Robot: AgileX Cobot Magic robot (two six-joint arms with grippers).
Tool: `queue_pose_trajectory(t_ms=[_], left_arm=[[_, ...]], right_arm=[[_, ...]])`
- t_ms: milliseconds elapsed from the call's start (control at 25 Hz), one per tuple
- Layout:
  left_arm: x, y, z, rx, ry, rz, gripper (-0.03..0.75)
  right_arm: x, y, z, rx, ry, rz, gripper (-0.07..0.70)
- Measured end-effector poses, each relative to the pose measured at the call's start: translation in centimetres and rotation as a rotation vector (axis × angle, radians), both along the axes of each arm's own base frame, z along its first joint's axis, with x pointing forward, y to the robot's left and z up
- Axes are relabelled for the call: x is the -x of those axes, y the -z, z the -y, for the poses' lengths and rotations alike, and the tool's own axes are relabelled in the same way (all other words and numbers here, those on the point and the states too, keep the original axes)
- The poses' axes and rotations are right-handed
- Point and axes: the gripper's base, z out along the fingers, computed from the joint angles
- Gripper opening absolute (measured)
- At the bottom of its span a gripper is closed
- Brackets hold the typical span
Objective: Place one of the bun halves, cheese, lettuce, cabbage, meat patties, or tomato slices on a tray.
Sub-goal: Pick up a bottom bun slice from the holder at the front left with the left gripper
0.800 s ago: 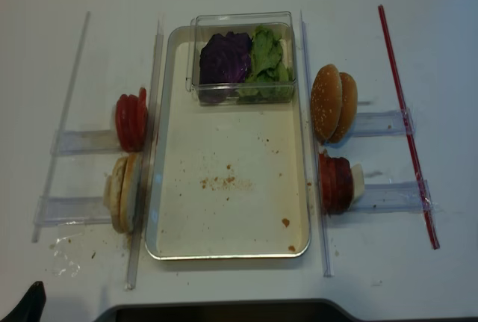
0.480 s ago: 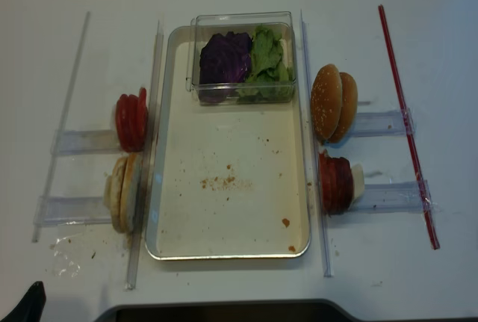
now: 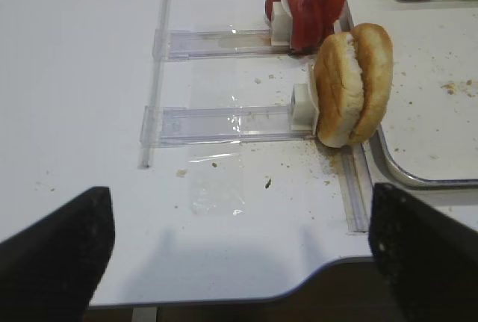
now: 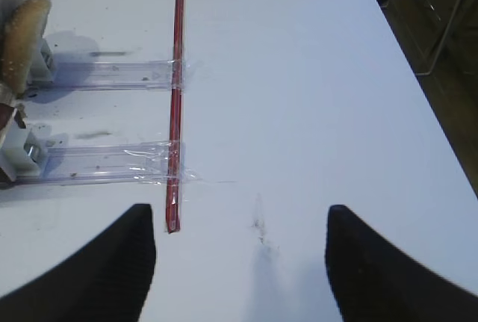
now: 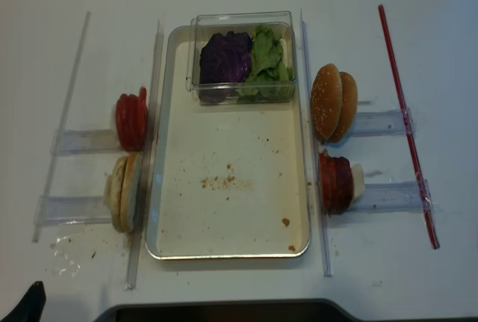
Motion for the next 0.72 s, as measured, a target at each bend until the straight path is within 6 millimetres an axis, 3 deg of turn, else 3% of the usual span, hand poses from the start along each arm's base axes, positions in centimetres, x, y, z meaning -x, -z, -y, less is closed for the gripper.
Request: queue_pose_trajectory(t_ms=[400, 600, 720], left_arm=[[-0.01, 0.0, 0.4, 0.035, 0.029, 0.001, 0.644], [-0.05, 0.03, 0.41, -0.036, 0.08, -0.009, 0.644], [-0.61, -0.76, 0.4, -0.036, 0.084, -0.071, 0.644]], right_arm=[[0.0, 0.0, 0.0, 0.0, 0.0, 0.0, 0.508], [0.0, 0.0, 0.0, 0.0, 0.0, 0.0, 0.508], [0.0, 0.0, 0.0, 0.0, 0.0, 0.0, 0.508]])
